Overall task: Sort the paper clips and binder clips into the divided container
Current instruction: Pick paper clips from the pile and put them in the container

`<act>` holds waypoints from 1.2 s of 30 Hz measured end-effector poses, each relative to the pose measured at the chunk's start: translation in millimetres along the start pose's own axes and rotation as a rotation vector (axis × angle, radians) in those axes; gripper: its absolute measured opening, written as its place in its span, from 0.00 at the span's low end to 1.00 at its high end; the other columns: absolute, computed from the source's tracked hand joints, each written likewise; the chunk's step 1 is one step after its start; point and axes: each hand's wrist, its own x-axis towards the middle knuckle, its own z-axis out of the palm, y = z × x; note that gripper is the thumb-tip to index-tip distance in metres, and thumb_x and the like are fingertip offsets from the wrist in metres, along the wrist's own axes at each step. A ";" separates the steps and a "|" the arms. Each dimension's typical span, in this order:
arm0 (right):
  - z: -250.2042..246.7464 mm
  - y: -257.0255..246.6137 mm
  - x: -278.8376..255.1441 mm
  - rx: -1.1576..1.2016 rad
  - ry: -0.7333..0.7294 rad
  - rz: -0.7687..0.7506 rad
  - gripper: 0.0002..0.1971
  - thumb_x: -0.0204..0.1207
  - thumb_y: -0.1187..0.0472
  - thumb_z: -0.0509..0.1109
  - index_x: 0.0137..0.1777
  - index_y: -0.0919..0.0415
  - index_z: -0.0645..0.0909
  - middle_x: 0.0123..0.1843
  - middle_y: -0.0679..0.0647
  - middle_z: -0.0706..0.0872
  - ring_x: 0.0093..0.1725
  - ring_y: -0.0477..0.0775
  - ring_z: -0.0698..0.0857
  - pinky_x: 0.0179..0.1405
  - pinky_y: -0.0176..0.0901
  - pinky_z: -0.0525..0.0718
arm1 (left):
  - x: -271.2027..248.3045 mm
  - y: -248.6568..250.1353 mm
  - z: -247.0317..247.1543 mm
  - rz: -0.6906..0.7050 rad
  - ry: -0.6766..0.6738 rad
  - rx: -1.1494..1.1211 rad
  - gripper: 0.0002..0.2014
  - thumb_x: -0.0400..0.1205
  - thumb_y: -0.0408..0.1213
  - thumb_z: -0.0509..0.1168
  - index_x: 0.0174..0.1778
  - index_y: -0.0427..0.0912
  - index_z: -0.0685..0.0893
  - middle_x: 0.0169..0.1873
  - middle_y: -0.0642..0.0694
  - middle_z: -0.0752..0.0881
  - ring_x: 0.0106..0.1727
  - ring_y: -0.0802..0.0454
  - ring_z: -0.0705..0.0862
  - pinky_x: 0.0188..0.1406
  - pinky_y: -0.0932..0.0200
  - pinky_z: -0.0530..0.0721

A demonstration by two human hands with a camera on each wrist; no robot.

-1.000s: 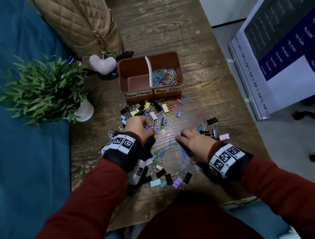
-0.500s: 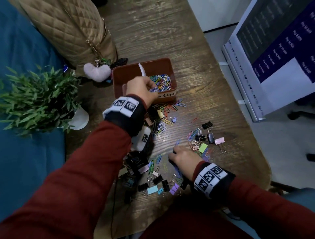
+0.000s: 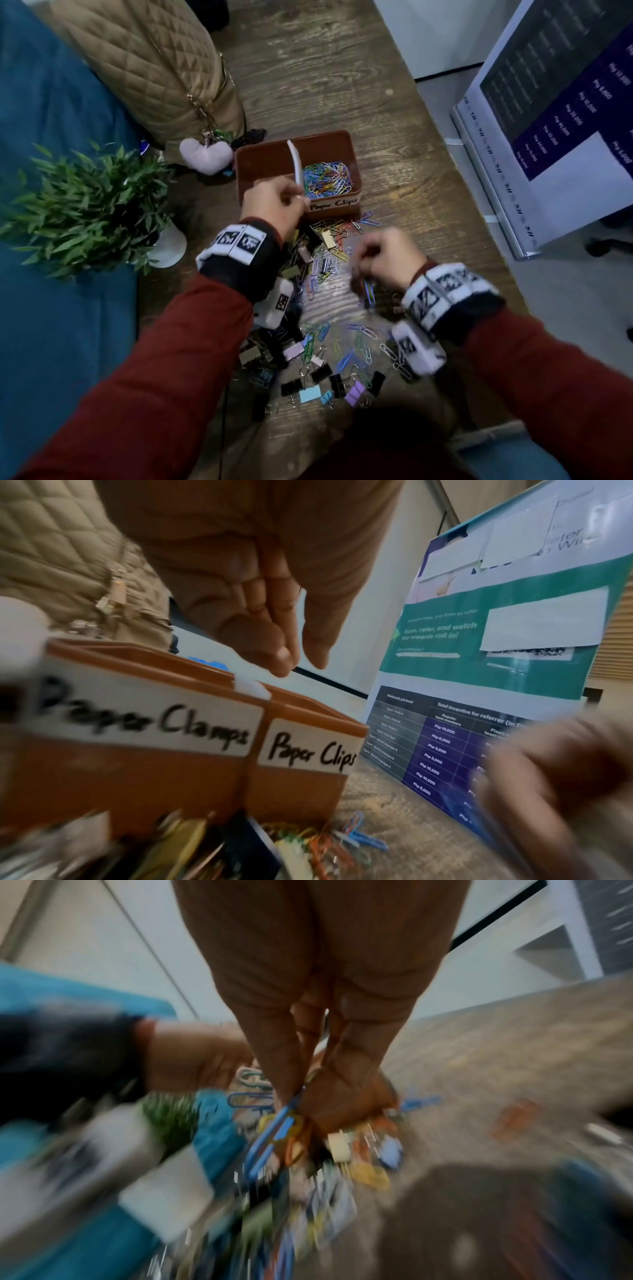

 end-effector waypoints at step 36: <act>87.8 29.5 -39.9 -1.072 -0.591 -0.458 0.38 0.79 0.66 0.57 0.82 0.45 0.42 0.85 0.45 0.42 0.83 0.57 0.44 0.79 0.65 0.47 | -131.1 -100.1 34.2 -0.033 -0.256 0.379 0.08 0.81 0.47 0.63 0.53 0.53 0.82 0.51 0.53 0.83 0.51 0.51 0.82 0.49 0.56 0.82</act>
